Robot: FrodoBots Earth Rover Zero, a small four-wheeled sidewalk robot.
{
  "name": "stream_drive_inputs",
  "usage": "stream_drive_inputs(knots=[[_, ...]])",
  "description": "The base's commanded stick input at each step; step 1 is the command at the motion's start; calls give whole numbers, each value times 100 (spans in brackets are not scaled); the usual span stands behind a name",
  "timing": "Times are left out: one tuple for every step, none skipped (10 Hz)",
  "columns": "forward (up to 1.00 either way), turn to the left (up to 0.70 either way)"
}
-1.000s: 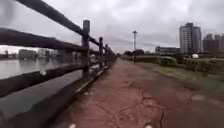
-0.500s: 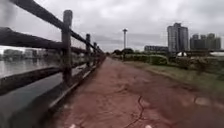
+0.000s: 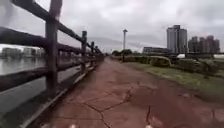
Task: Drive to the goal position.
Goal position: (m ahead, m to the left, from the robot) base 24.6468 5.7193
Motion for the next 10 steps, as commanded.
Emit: stream_drive_inputs(knots=[[85, 1], [85, 1], [85, 1], [85, 1], [85, 1], [85, 1], [85, 1], [85, 1], [85, 1], [85, 1]])
